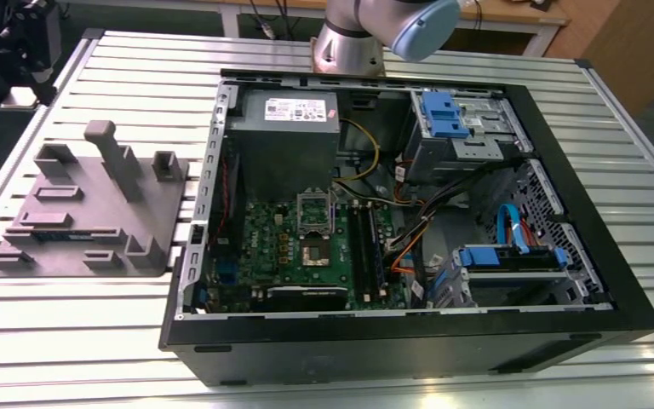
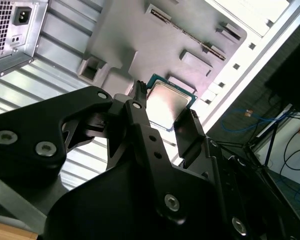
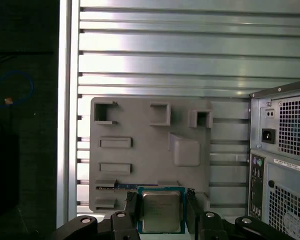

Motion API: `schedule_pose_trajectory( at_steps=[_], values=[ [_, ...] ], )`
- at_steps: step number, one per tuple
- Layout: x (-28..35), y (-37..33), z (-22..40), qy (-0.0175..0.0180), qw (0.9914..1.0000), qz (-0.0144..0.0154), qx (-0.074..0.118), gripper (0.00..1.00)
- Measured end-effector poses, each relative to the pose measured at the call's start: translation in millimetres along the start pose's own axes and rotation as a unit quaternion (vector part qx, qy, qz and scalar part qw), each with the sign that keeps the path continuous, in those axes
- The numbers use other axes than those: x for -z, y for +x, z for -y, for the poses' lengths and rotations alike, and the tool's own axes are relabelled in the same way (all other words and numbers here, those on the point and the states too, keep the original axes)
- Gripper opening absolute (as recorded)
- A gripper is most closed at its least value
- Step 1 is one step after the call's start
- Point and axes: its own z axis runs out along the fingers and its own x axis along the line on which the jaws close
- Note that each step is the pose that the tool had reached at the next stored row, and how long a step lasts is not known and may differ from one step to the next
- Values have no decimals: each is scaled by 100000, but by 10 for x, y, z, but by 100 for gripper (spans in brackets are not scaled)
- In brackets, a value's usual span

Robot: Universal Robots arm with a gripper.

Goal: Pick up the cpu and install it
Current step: 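Pick up the cpu and move it towards the insertion slot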

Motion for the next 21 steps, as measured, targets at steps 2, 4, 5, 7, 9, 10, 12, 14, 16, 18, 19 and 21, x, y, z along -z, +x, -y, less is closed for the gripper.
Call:
schedule_pose_trajectory(
  at_steps=[2,4,5,7,9,10,12,14,16,18,19,21],
  values=[
    [0,-27,0,0,100000,-4,2,47],
    [0,-45,0,1,100000,-3,3,47],
    [-1,-47,0,-2,100000,0,-2,47],
    [-1,-51,0,1,100000,-2,1,47],
    [0,-52,0,2,100000,-4,1,47],
    [-1,-53,0,-1,100000,1,-3,47],
    [0,-62,0,4,100000,-9,9,47],
    [-1,-67,0,-1,100000,-3,1,47],
    [-1,-72,0,2,100000,-6,-2,47],
    [-1,-76,0,1,100000,-4,-1,47],
    [-1,-78,0,1,100000,-4,-1,47],
    [-1,-83,0,-1,100000,-3,3,47]
  ],
)
